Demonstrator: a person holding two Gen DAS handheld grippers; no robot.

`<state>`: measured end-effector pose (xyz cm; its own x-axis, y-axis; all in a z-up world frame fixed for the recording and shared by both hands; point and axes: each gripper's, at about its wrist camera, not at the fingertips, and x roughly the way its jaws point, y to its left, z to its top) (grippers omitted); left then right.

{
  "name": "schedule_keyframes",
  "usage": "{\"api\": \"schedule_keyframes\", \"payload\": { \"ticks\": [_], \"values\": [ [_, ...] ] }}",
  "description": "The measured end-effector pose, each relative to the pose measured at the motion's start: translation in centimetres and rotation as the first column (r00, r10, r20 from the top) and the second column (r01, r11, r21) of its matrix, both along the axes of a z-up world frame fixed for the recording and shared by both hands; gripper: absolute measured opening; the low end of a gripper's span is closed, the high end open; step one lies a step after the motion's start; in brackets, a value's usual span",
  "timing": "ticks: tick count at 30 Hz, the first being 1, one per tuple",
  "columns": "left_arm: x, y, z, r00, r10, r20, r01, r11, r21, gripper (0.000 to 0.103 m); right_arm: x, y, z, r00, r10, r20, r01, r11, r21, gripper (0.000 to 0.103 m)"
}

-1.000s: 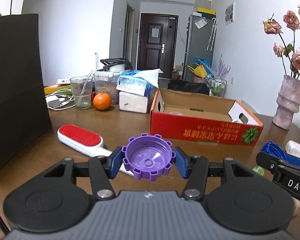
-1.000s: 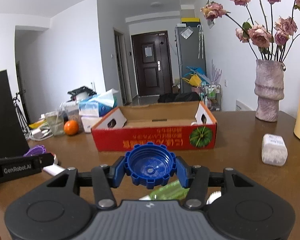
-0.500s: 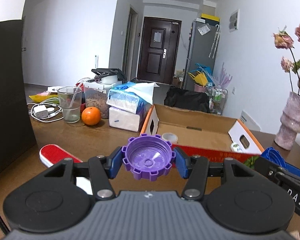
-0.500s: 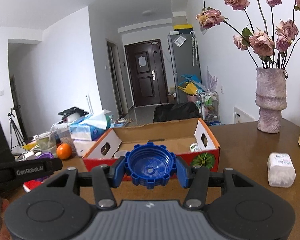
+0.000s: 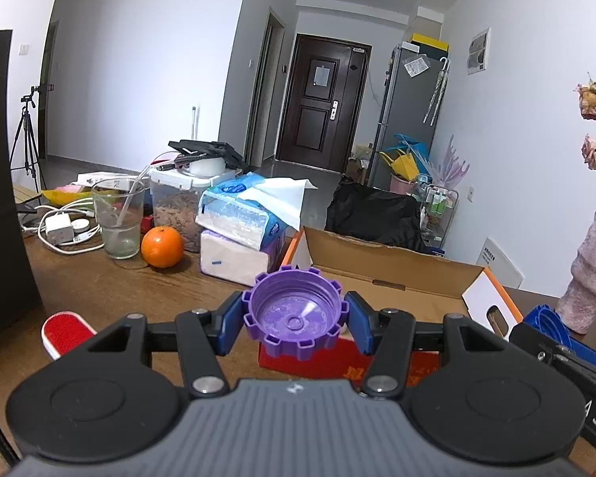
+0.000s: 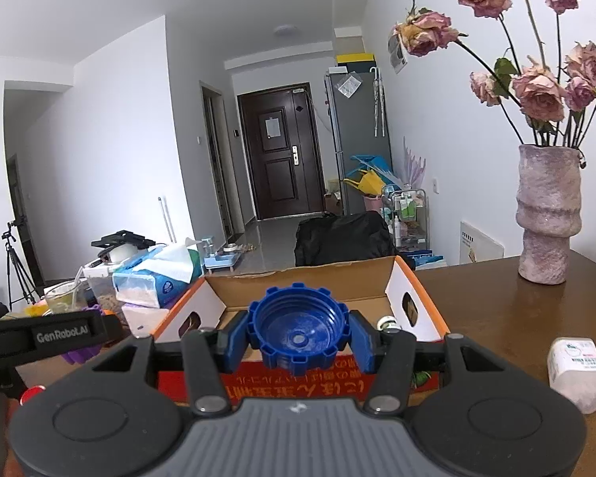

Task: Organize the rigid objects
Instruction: 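Carry the purple cap in the left tool and blue cap in the right tool over the box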

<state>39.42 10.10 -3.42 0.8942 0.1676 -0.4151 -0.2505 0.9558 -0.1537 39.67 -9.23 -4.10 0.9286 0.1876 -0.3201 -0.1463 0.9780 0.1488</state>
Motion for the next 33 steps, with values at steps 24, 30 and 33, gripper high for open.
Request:
{"api": "schedule_keyframes", "payload": {
  "ticks": [24,30,33],
  "values": [
    [8.5,-0.5,0.8,0.998,-0.054,0.034,0.054,0.999,0.011,0.056,7.6,1.0,1.4,1.0,-0.009,-0.005,0.008,0.997,-0.071,0.052],
    [11.0,-0.8,0.5,0.997,-0.068,0.023,0.068,0.997,0.027,0.056,9.4,1.1,1.5,1.0,-0.012,-0.006,0.011,0.995,-0.1,0.052],
    [12.1,-1.0,0.1,0.997,-0.08,0.009,0.079,0.996,0.033,0.056,10.1,1.1,1.5,1.0,-0.017,-0.006,0.016,0.993,-0.113,0.052]
  ]
}}
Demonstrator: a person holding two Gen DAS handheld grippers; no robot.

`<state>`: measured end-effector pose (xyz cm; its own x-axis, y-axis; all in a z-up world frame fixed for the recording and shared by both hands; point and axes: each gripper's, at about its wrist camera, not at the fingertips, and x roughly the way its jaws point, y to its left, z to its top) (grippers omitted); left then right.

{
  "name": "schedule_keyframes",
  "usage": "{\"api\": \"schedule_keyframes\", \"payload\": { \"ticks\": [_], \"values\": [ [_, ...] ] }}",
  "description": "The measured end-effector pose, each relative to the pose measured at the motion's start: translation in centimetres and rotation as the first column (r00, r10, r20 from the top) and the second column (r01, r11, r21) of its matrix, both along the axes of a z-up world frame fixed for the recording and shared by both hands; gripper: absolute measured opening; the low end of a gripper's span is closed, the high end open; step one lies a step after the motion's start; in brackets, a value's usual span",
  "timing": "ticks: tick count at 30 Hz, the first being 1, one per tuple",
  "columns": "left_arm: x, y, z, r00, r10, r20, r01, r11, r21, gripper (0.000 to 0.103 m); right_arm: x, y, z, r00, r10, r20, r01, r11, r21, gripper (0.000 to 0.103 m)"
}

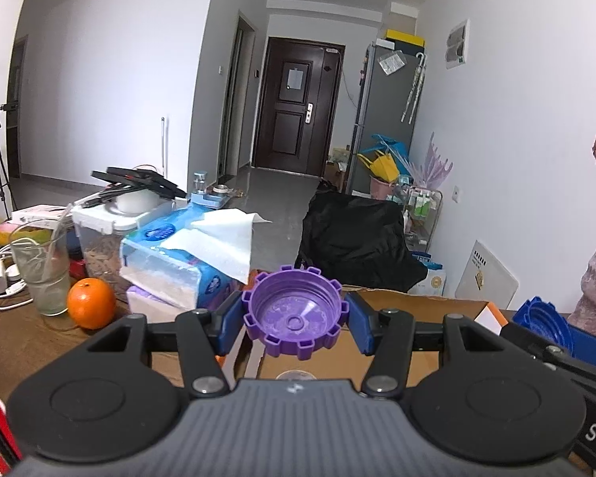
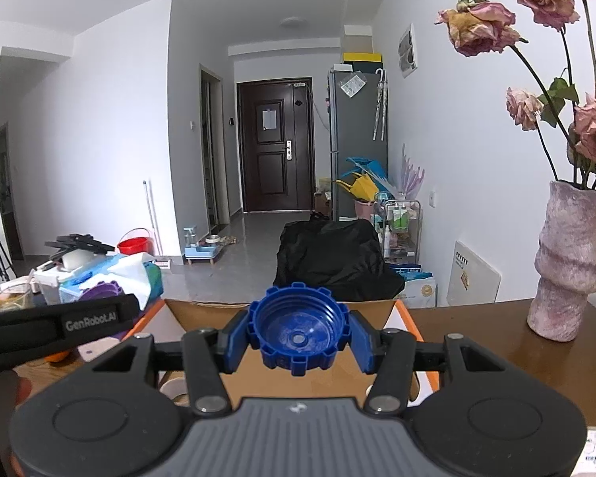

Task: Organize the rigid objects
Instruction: 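Carry the purple cap in the left tool and blue cap in the right tool over the box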

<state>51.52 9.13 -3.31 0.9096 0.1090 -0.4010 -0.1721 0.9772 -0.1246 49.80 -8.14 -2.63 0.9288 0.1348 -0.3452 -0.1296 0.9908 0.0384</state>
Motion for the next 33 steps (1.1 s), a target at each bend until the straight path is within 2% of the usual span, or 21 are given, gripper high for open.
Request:
{"api": "schedule_keyframes", "payload": {
  "ticks": [8,14,19,33],
  "values": [
    [2.9,-0.9,-0.9,0.999,-0.037,-0.034,0.038,0.999,0.021,0.056,2.3,-0.1,-0.6,1.0,-0.008,-0.025,0.007,1.0,-0.03,0.052],
    [4.6,-0.9,-2.2,0.996,-0.045,-0.082,0.048,0.998,0.031,0.056,4.0,-0.1,-1.6,0.996,-0.006,-0.085,0.003,0.999,-0.034,0.052],
    [5.3,-0.8,-3.2,0.992,-0.043,-0.122,0.047,0.998,0.035,0.056,4.9,0.1,-2.7,0.993,0.0,-0.116,-0.004,0.999,-0.035,0.052],
    [6.3,-0.8,-4.9,0.986,-0.02,-0.167,0.034,0.996,0.085,0.056,6.6,0.9,-5.6,0.984,-0.003,-0.178,-0.002,1.0,-0.024,0.052]
  ]
}}
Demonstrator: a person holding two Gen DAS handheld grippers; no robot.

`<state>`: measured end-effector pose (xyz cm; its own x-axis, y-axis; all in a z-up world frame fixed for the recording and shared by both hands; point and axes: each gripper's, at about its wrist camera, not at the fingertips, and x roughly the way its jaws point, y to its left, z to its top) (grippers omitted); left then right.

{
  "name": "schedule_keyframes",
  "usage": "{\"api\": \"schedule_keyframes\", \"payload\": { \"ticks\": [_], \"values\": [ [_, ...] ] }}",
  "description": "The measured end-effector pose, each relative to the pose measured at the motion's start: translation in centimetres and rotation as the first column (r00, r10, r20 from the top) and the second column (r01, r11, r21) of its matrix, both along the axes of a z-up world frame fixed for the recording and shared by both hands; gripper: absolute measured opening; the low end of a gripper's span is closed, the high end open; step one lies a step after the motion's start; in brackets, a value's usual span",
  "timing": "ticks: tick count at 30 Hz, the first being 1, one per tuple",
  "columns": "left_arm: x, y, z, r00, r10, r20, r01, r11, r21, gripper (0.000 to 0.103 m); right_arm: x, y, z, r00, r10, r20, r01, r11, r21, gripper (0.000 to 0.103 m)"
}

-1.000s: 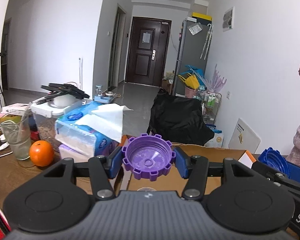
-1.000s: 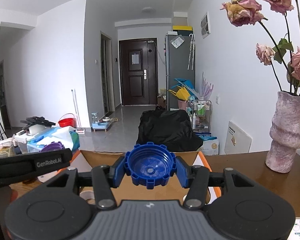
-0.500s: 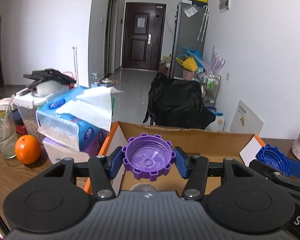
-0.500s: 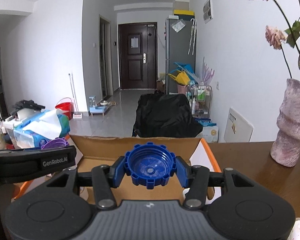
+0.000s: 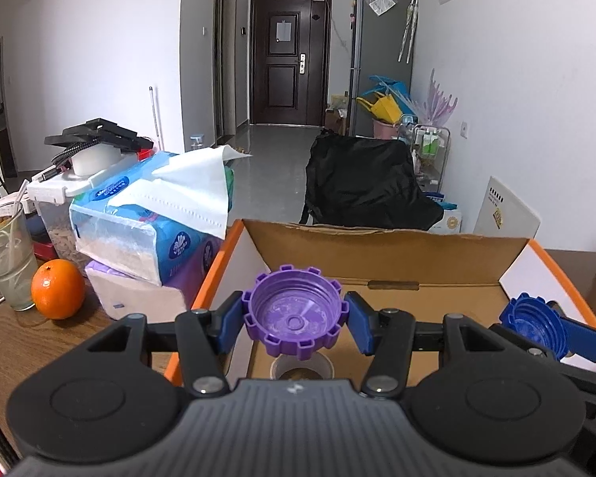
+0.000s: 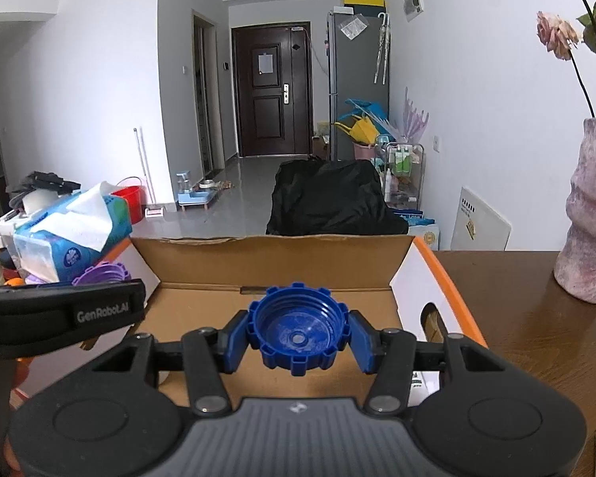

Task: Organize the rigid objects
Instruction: 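Carry the purple cap in the left tool and blue cap in the right tool over the box, then open both tools to drop the purple and blue caps into the box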

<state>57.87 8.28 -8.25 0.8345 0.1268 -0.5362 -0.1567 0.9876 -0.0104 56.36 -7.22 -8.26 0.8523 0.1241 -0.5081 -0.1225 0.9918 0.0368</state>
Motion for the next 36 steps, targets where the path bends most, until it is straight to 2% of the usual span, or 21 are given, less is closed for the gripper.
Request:
{"api": "schedule_keyframes", "payload": {
  "ticks": [12,14,15,16,17,18,20,24,36],
  "values": [
    [0.0,0.1,-0.2,1.0,-0.003,-0.011,0.003,1.0,0.005,0.056,0.6,0.4,-0.7,1.0,-0.019,-0.016,0.019,1.0,-0.008,0.052],
    [-0.1,0.3,-0.1,1.0,-0.004,-0.012,0.004,1.0,0.005,0.061,0.8,0.1,-0.7,0.999,-0.029,-0.032,0.028,1.0,-0.005,0.052],
    [-0.1,0.4,-0.1,1.0,0.004,-0.012,-0.004,1.0,0.008,0.066,1.0,-0.1,-0.8,0.998,-0.042,-0.042,0.042,0.999,0.002,0.055],
    [-0.1,0.5,0.0,1.0,0.015,-0.01,-0.015,1.0,0.008,0.079,1.1,-0.3,-0.7,0.997,-0.053,-0.049,0.054,0.999,0.007,0.06],
    [-0.3,0.6,0.0,1.0,0.023,-0.002,-0.023,1.0,0.005,0.088,1.2,-0.5,-0.8,0.996,-0.07,-0.057,0.071,0.997,0.014,0.075],
    [-0.4,0.8,0.1,0.999,0.032,0.007,-0.032,0.999,0.002,0.091,1.2,-0.7,-0.8,0.995,-0.084,-0.059,0.085,0.996,0.021,0.088],
    [-0.8,1.0,0.5,0.999,0.037,0.025,-0.037,0.999,0.001,0.103,1.2,-1.0,-0.7,0.993,-0.11,-0.051,0.112,0.993,0.03,0.094],
    [-1.3,1.0,1.2,0.998,0.036,0.052,-0.036,0.999,0.008,0.103,1.2,-1.4,-0.9,0.991,-0.125,-0.054,0.127,0.991,0.04,0.099],
    [-2.0,1.3,2.2,0.997,0.036,0.064,-0.036,0.999,-0.008,0.103,-0.1,-1.9,0.5,0.992,-0.12,-0.034,0.121,0.991,0.052,0.099]
  ]
}}
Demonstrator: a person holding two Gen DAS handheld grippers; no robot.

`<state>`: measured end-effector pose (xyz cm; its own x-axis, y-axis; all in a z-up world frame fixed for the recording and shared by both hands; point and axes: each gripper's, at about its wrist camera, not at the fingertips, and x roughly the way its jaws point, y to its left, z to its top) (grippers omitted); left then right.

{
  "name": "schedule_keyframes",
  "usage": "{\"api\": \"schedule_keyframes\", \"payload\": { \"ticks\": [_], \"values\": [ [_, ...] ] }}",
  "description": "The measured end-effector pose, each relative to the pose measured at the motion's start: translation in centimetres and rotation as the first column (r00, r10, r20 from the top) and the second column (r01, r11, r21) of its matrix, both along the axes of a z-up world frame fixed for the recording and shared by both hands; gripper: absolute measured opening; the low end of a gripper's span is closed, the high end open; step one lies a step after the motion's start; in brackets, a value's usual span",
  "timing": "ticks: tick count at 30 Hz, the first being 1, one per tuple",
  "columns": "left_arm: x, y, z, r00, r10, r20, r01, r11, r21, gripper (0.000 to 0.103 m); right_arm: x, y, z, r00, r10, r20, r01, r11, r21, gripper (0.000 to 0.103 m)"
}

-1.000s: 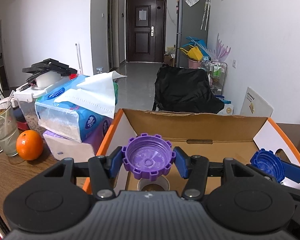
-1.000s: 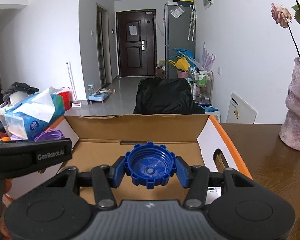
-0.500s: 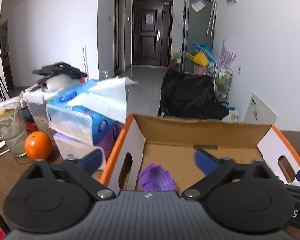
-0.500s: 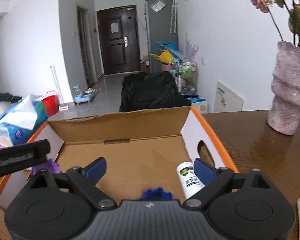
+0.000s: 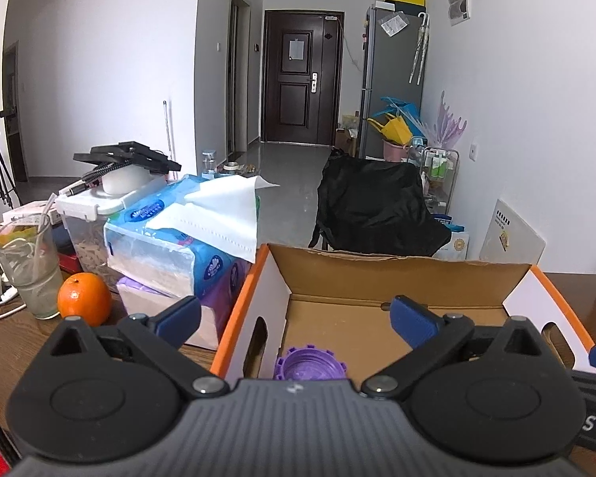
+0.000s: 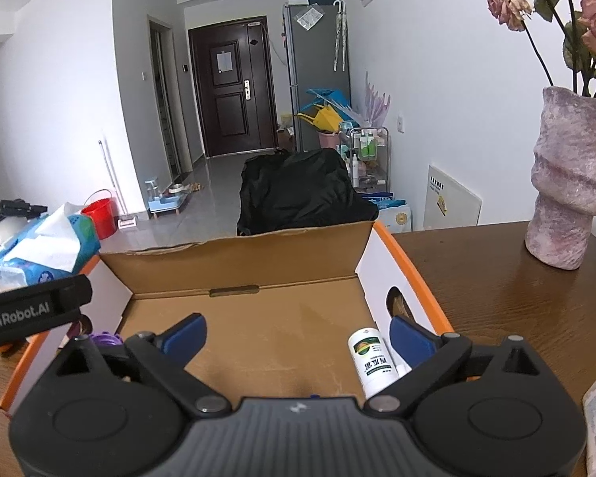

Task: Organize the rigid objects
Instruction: 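Open both tools to drop the purple and blue caps into the box, then withdraw both tools from the box back over the table items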

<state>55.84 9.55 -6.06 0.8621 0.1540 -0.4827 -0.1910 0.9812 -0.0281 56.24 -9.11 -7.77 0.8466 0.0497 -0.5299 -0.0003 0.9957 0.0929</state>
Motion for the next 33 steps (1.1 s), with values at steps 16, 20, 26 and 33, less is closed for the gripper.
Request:
{"api": "schedule_keyframes", "payload": {
  "ticks": [16,20,26,33],
  "values": [
    [-4.9,0.4,3.1,0.999,-0.026,0.036,0.027,0.999,-0.032,0.103,-4.9,-0.7,2.7,1.0,0.002,0.018,-0.002,1.0,-0.012,0.103],
    [-7.1,0.5,3.9,0.998,-0.022,0.057,0.024,0.999,-0.033,0.103,-6.9,-0.9,3.3,0.999,0.019,0.043,-0.018,1.0,-0.02,0.103],
    [-10.3,0.3,4.5,0.997,-0.024,0.068,0.027,0.999,-0.04,0.103,-9.8,-1.9,3.8,0.998,0.03,0.055,-0.029,0.999,-0.022,0.103],
    [-14.6,-0.1,5.1,0.996,-0.017,0.086,0.022,0.998,-0.051,0.103,-13.6,-3.4,4.6,0.994,0.029,0.104,-0.026,0.999,-0.032,0.103]
  ]
}}
